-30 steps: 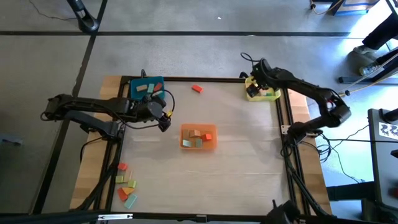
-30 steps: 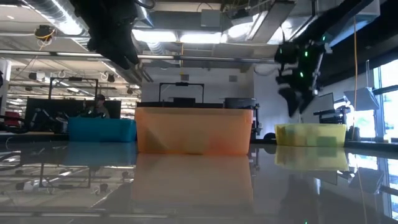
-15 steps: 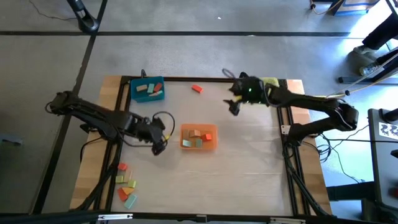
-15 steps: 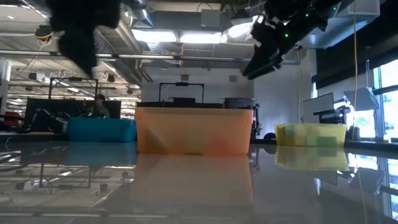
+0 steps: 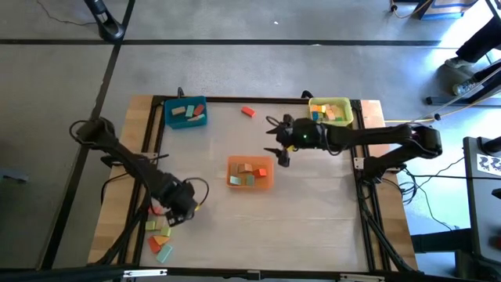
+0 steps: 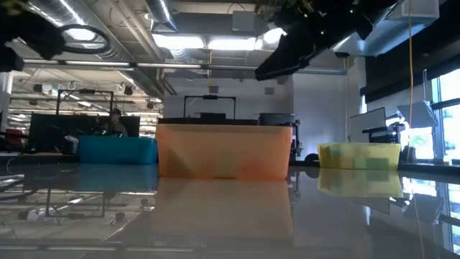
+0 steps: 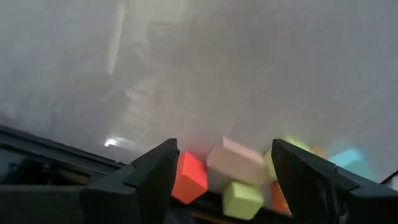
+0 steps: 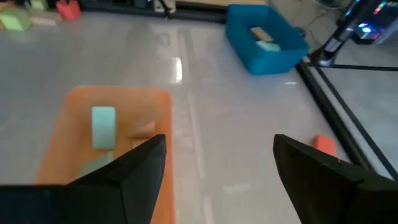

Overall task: Sort blocks by size
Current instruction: Put the orange cube block into the yellow bin

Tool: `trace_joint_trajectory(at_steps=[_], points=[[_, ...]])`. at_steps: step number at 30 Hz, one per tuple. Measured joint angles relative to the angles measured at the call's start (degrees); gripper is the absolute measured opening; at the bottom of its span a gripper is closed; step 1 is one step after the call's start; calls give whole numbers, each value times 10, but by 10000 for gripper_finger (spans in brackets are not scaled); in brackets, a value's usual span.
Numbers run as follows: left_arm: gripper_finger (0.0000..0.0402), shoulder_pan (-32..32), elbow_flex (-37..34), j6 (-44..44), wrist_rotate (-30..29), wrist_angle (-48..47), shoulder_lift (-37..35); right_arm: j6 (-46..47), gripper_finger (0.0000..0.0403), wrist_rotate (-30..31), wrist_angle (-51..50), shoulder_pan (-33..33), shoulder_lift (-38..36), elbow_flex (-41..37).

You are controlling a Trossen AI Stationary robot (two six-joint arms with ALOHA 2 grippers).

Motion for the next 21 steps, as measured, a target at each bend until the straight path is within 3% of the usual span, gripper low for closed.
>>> trace_joint_trajectory(at_steps=[7, 21], points=[[247, -77, 0, 95, 0, -1, 32, 0, 294, 0, 2, 20, 37, 0], [247, -175, -54, 110, -1, 1, 38, -2, 294, 0, 30, 23, 50, 0]])
